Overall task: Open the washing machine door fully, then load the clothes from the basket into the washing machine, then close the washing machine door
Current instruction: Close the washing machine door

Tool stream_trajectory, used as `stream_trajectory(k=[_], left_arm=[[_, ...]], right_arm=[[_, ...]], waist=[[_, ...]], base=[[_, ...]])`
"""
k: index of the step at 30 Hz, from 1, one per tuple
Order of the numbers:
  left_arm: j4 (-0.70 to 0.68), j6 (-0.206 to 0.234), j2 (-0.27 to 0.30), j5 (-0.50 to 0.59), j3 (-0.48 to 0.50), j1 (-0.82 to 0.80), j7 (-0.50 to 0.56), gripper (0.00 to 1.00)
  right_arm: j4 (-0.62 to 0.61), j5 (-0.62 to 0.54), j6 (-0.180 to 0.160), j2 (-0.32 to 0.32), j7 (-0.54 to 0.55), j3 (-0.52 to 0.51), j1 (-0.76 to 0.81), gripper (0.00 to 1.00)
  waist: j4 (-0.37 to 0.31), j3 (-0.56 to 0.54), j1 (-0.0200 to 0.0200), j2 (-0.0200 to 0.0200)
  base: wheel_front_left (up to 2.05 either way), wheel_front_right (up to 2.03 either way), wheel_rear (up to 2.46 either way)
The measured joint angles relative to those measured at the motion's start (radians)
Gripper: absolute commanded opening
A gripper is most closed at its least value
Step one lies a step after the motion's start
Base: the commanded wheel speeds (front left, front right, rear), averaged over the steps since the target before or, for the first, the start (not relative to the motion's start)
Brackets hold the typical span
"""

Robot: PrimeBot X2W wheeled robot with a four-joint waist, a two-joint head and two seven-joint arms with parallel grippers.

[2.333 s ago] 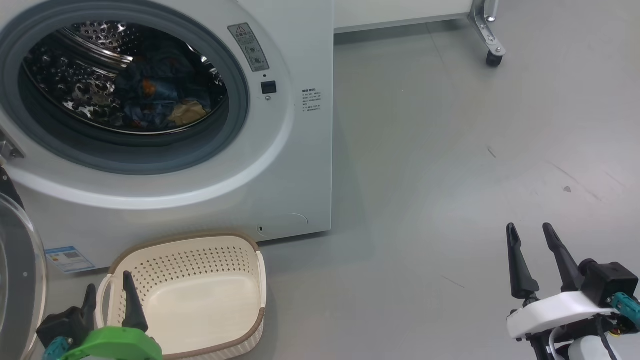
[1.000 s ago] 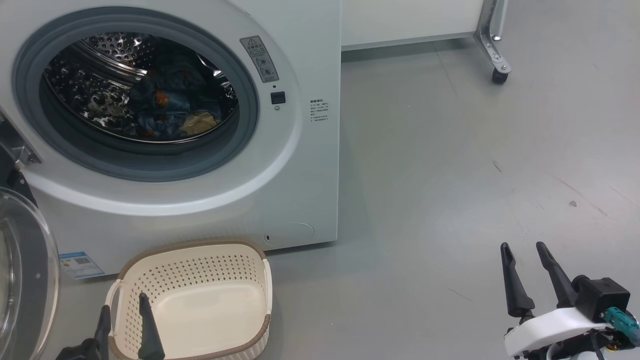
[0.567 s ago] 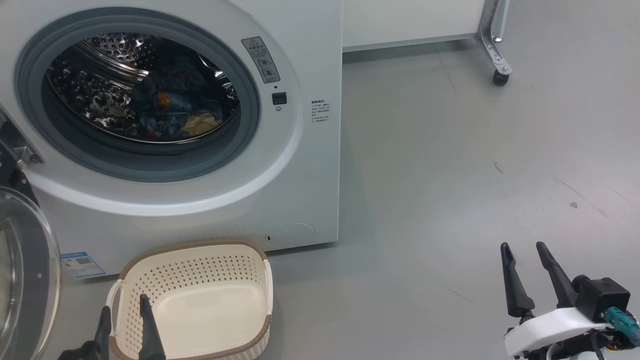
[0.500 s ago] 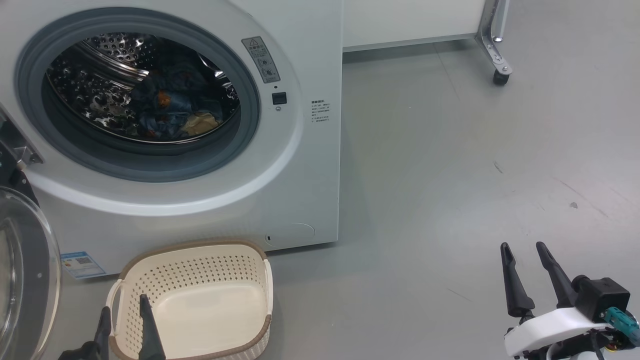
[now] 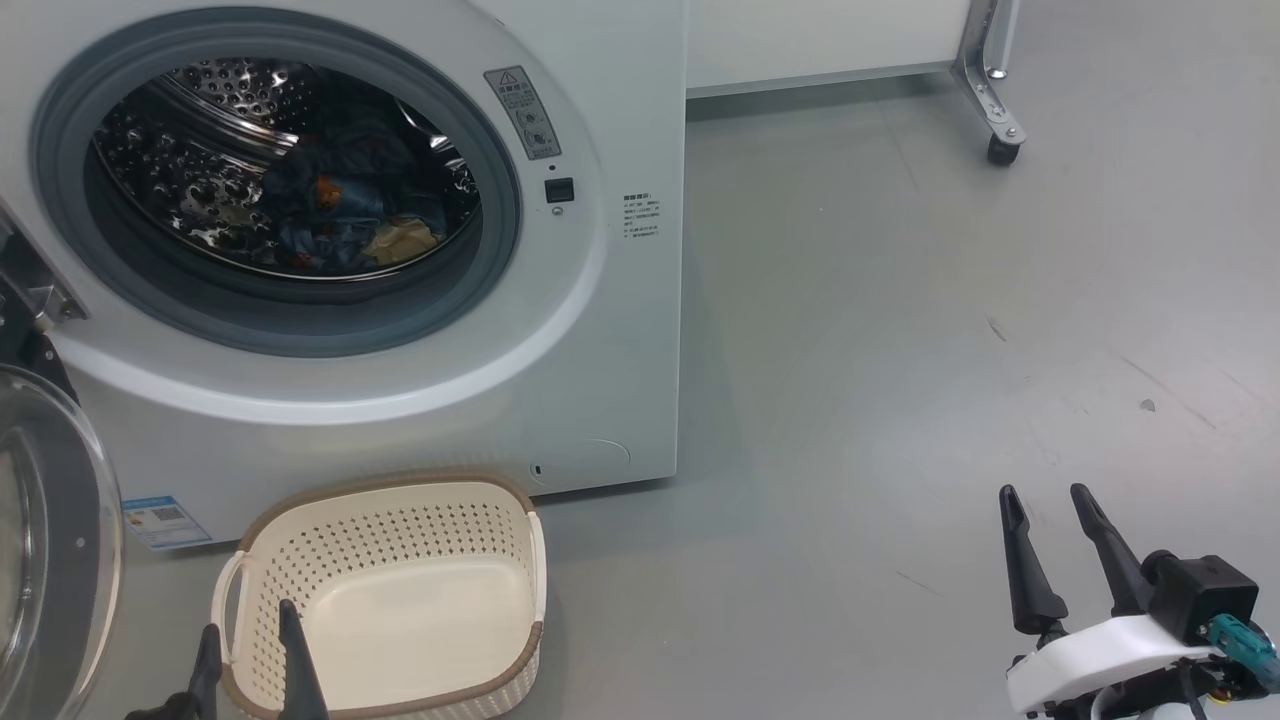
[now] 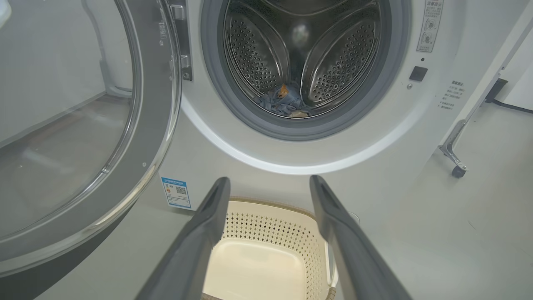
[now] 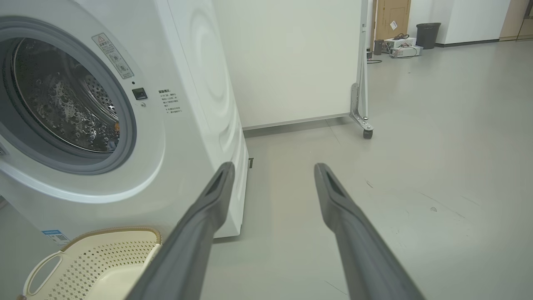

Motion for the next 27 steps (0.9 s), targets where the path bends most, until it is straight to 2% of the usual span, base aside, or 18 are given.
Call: stream_trajectory(k=[27], left_arm=[[-0.016,0.013,0.001,0.007,-0.009,0.002,0.000,1.00]], right_arm=[[-0.001,0.000,0.000,0.002,0.000,-0.001,-0.001,1.00]], waist=[[-0.002,0.022,0.0000,0.0000]], base=[[-0.75,0.75,0.00]])
